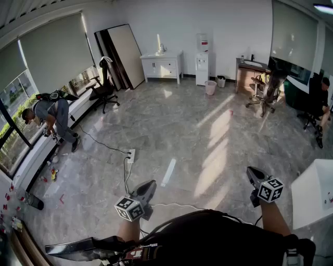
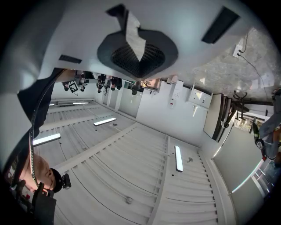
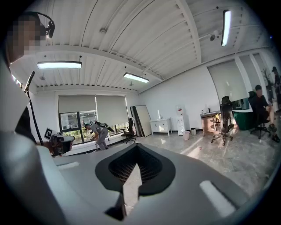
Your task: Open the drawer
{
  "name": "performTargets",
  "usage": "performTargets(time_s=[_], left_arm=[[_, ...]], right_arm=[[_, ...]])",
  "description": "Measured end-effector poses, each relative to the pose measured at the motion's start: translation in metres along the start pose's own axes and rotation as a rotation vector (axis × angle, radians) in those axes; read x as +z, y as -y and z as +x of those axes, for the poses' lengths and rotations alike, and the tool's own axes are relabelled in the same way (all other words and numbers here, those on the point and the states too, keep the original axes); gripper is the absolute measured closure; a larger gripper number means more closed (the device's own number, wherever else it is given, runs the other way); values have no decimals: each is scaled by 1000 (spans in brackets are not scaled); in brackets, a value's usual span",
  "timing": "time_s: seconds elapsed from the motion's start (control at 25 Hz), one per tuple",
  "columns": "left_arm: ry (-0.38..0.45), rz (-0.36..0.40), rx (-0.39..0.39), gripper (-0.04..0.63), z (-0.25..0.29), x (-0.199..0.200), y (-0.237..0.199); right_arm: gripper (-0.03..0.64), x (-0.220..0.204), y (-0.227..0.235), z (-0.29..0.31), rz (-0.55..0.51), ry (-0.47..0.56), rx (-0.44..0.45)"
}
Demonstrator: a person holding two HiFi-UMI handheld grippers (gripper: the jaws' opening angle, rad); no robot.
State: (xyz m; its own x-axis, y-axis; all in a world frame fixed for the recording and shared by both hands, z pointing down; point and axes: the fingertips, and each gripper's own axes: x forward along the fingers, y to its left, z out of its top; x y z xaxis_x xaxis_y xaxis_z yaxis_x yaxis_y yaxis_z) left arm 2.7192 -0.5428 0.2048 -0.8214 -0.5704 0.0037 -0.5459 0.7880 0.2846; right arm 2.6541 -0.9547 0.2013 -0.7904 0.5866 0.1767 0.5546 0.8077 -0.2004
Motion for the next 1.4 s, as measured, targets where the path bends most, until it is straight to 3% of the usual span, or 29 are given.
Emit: performTargets(time_s=[0.16,0.96,1.4], left_arm=[[24,-30,-22,604,-2,0,7],[8,-13,-14,604,-4,-7,1],[0,-32,-20,604,-40,-3,-36]], right_arm=[[618,-3,-3,-3,-3,4,1],[615,-6,-7,2,-27,-30,-12],[615,-18,-46,27,-24,-57,-21]])
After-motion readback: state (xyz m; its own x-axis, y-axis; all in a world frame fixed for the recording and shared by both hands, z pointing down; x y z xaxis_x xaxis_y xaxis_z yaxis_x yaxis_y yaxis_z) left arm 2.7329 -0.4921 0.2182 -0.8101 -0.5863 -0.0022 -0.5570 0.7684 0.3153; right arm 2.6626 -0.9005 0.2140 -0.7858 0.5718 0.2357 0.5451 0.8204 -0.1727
